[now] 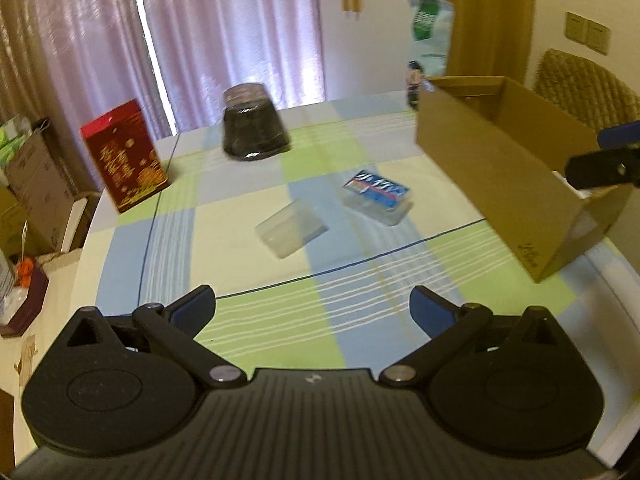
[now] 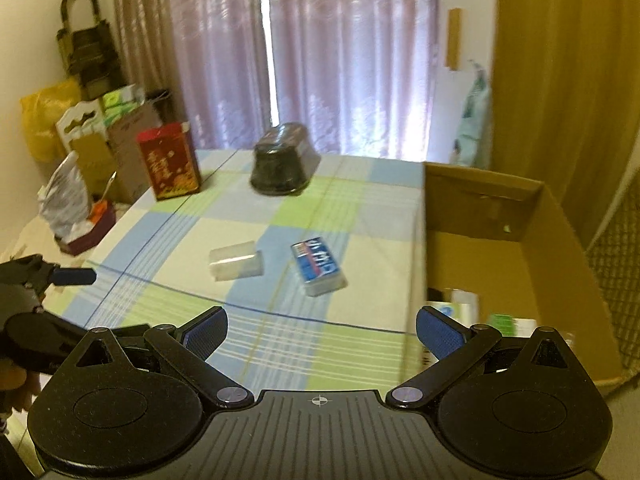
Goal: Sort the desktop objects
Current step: 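Move both tools back over the table toward the cup and floss box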
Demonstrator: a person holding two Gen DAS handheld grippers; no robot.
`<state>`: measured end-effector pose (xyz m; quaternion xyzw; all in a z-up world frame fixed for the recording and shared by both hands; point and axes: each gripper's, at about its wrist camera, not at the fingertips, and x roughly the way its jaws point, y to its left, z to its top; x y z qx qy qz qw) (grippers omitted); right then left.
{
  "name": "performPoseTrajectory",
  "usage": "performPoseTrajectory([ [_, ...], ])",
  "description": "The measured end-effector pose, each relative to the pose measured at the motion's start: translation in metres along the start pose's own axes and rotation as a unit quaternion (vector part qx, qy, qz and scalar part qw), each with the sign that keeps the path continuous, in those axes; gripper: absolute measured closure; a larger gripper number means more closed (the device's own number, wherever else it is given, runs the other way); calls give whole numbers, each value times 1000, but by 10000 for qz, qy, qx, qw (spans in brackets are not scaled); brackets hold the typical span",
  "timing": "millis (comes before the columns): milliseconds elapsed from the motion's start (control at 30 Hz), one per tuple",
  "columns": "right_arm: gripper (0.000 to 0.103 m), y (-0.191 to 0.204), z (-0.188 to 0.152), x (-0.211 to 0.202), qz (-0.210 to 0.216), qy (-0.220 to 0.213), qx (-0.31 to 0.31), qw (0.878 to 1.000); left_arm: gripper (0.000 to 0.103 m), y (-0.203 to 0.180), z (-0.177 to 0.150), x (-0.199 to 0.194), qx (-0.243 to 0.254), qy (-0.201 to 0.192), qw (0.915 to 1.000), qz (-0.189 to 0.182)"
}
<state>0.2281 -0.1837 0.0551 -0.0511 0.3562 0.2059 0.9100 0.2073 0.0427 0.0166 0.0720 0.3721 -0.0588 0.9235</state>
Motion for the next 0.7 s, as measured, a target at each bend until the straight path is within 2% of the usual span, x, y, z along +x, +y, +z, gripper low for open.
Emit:
performPoseTrajectory([
  [233,0,27,-4,45,137,244,-377,9989,1,31,0,35,-272,16,9996,89],
  [433,1,37,-9,93,20,299,-555,9980,1,47,0,65,-337,-19,9994,97],
  [700,1,24,1,158,-248,440,-524,9973,1,60,-1,96,-513,158,9985,-95],
])
